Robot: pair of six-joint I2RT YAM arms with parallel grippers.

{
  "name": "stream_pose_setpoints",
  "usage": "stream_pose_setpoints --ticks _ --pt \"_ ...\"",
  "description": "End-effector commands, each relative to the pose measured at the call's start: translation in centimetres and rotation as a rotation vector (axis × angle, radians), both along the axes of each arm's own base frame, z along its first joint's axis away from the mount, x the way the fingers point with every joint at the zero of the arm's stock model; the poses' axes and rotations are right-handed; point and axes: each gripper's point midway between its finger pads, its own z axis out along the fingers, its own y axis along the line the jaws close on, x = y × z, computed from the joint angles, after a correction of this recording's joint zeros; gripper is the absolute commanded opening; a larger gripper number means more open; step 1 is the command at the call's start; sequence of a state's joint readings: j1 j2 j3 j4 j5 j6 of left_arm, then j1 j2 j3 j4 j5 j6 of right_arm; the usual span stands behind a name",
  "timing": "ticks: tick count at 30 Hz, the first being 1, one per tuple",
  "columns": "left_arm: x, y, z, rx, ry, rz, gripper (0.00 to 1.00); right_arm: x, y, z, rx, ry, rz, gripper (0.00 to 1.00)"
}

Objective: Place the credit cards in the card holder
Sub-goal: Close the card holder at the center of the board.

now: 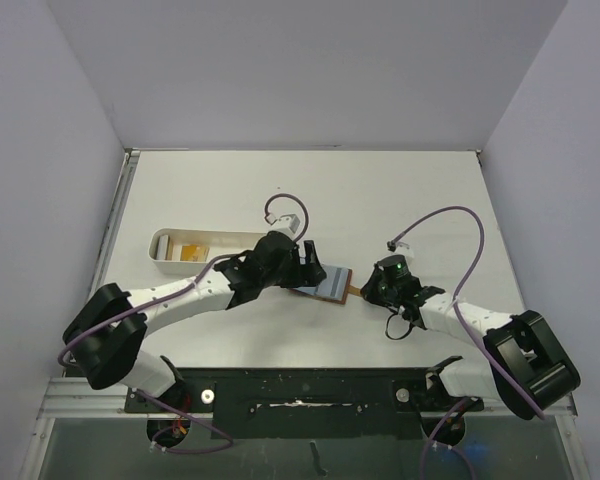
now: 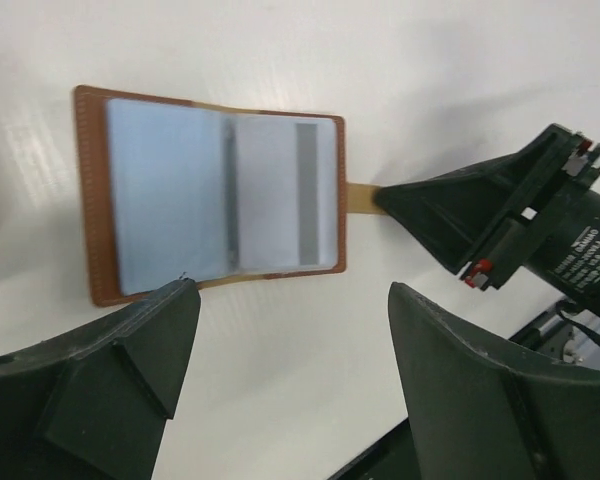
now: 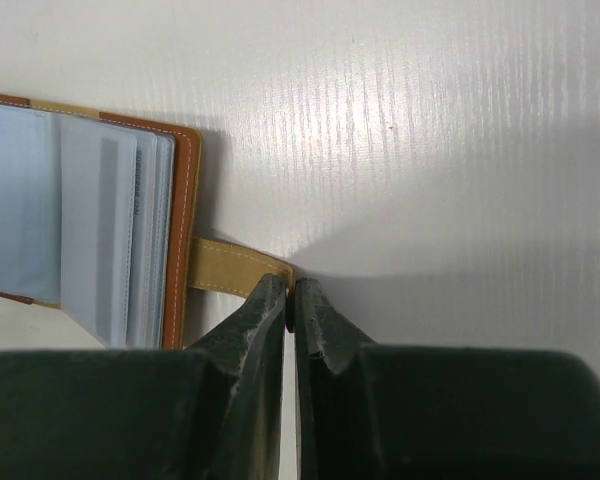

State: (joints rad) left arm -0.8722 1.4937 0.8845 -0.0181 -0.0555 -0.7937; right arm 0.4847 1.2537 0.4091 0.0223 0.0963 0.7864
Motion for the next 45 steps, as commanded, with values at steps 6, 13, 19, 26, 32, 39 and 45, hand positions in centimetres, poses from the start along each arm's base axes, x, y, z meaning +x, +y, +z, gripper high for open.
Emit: stream_pose_setpoints --ticks 6,13,19,26,32,39,45 --pt "0.4 4.6 -1.9 0.074 0.007 0.135 0.76 0.7 0.0 0.0 0.002 -0.026 -0.002 0.00" --pt "0.6 5.4 -3.6 0.050 0.056 0.214 0.76 0.8 0.1 0.3 0.006 -0.033 0.000 0.00" --pt "0.6 4.7 -4.6 0.012 0.074 0.217 0.75 0.8 0.2 0.4 0.015 -0.040 0.002 0.00" --pt "1.6 4.0 -5.3 0.032 0.080 0.228 0.74 0.9 0.2 0.5 0.014 -0.044 0.004 0.00" --pt "2.4 3.7 -5.6 0.025 0.069 0.250 0.73 0.8 0.4 0.5 0.018 -0.049 0.011 0.00" --pt "2.9 1.6 -3.6 -0.069 0.058 0.212 0.70 0.7 0.6 0.4 0.019 -0.053 0.023 0.00" --pt "2.2 -1.5 1.3 -0.217 -0.025 0.108 0.66 1.1 1.1 0.8 0.023 -0.070 0.047 0.00"
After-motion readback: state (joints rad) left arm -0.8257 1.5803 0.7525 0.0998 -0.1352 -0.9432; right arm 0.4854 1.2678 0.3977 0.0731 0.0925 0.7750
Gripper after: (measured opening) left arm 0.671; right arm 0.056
